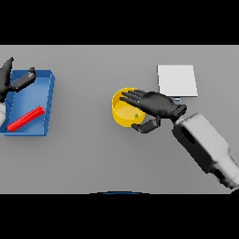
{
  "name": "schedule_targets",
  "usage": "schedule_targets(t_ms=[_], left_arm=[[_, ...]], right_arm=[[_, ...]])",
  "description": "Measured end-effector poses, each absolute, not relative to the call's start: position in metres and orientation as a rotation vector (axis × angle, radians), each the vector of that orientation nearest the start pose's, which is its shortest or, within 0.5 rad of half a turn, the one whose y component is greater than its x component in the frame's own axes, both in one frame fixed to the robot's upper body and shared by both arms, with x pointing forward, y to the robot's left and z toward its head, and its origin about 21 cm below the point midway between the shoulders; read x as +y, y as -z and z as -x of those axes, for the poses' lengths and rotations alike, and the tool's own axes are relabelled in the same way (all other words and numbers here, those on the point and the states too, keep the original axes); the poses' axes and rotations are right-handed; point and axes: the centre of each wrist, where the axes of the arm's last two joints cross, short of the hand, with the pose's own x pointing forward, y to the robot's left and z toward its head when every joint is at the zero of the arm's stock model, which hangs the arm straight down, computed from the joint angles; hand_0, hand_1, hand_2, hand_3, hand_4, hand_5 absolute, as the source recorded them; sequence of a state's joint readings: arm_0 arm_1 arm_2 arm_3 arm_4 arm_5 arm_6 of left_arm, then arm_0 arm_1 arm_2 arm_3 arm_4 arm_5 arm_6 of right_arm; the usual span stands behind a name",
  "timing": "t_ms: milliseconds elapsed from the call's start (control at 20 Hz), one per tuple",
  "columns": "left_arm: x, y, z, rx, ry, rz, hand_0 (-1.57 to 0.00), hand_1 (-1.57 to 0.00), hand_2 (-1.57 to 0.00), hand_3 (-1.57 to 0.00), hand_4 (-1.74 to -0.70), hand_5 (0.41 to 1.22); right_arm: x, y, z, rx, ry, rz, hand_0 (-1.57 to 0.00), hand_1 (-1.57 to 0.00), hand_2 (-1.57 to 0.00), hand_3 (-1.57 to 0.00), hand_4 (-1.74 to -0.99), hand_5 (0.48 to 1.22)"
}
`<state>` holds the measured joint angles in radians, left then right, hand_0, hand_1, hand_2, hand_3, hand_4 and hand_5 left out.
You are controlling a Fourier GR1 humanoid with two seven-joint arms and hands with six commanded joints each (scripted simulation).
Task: Pick up the red beaker and tilt it to pour out 1 green nut into yellow bowl. Pick up the yellow bowl and place it on the metallic measuring scale.
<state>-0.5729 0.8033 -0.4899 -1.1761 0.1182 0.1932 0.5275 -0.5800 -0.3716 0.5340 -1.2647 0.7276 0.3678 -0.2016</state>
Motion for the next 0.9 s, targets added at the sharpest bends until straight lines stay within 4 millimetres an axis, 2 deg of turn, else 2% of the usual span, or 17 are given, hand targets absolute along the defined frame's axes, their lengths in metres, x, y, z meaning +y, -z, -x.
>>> schedule_targets(t_ms=[200,250,400,650,800,850,900], left_arm=[[0.321,-0.114,-0.362,-1.073,0.541,-0.726,0.0,0.0,0.0,0.0,-0.8,0.734],[0.321,-0.114,-0.362,-1.072,0.54,-0.733,0.0,0.0,0.0,0.0,-0.8,0.734],[0.323,-0.111,-0.36,-1.08,0.542,-0.719,0.0,0.0,0.0,0.0,-0.8,0.737],[0.326,-0.115,-0.362,-1.069,0.536,-0.733,0.0,0.0,0.0,0.0,-0.79,0.731],[0.326,-0.114,-0.363,-1.081,0.537,-0.733,0.0,0.0,0.0,0.0,-0.79,0.725],[0.326,-0.115,-0.362,-1.089,0.54,-0.735,0.0,0.0,0.0,0.0,-0.79,0.723],[0.324,-0.112,-0.361,-1.08,0.543,-0.728,0.0,0.0,0.0,0.0,-0.79,0.722]], right_arm=[[-0.153,-0.055,-0.351,-1.398,-1.859,0.243,0.0,0.0,0.0,0.0,-1.27,0.678],[-0.145,-0.056,-0.353,-1.388,-1.869,0.245,0.0,0.0,0.0,0.0,-1.281,0.674],[-0.144,-0.047,-0.356,-1.315,-1.911,0.248,0.0,0.0,0.0,0.0,-1.3,0.671],[-0.134,-0.05,-0.359,-1.255,-1.988,0.246,0.0,0.0,0.0,0.0,-1.304,0.713],[-0.132,-0.048,-0.359,-1.232,-1.993,0.26,-0.02,-0.04,-0.07,-0.09,-1.339,0.784],[-0.131,-0.047,-0.359,-1.213,-1.997,0.281,-0.09,-0.11,-0.13,-0.16,-1.362,0.82],[-0.126,-0.047,-0.358,-1.213,-2.007,0.296,-0.26,-0.24,-0.23,-0.25,-1.387,0.9]])
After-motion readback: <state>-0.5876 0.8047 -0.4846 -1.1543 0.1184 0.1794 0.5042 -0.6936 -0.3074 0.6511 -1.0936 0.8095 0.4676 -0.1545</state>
